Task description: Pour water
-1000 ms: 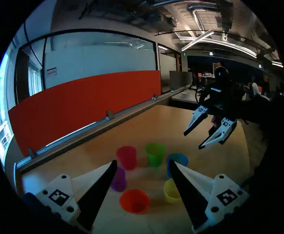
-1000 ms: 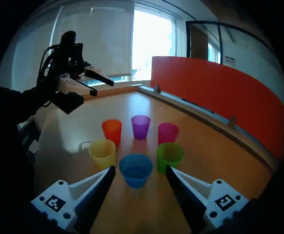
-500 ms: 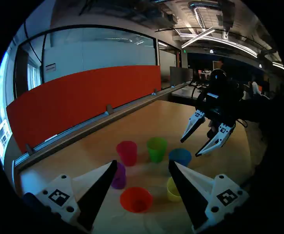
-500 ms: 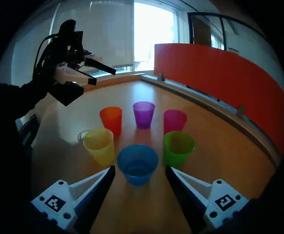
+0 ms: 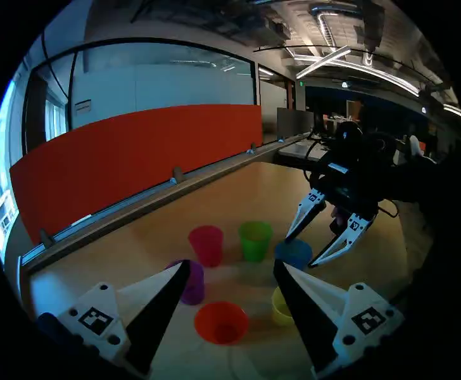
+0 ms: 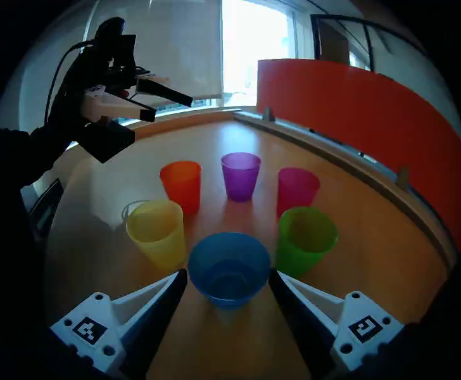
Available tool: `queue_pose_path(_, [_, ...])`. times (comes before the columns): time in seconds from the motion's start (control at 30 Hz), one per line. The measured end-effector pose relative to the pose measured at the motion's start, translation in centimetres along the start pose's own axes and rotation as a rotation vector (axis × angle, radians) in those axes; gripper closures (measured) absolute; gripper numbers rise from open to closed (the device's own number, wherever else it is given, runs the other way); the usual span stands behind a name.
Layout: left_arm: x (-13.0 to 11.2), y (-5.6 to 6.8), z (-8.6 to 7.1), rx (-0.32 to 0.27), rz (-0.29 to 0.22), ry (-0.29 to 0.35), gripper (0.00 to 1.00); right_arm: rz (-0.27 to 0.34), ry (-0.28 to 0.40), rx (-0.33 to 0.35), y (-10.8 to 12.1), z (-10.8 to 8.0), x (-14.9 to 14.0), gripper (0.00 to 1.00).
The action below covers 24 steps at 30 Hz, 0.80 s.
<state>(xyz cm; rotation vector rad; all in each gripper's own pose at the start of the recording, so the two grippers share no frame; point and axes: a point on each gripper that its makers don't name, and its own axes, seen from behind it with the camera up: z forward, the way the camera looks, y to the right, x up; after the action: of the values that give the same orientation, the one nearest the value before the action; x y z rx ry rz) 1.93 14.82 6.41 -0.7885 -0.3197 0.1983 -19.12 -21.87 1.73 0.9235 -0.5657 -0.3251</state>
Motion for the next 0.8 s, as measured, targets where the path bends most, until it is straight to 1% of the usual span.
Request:
queue_pose_path(0.2, [-0.1, -0.1, -0.1, 0.001, 0.001, -0.001, 0.02, 0.002, -0.001, 0.002, 0.0, 1.0, 0.0, 0.0])
queue_pose_path(0.43, [0.0, 0.0, -0.2, 0.0, 0.001, -0.001, 0.02, 0.007, 0.0, -0.007, 0.4, 1.5, 0.0, 0.0])
queue_pose_path(0.57, [-0.1, 0.1, -0.2, -0.002, 0.002, -0.002, 0.02, 0.013, 0.001, -0.005, 0.4, 1.6, 0.0, 0.07])
queue_pose_path(0.8, [-0.3, 0.3, -0.3, -0.004, 0.0, -0.004, 0.02, 0.019, 0.021, -0.012, 0.6, 1.6, 0.2, 0.09])
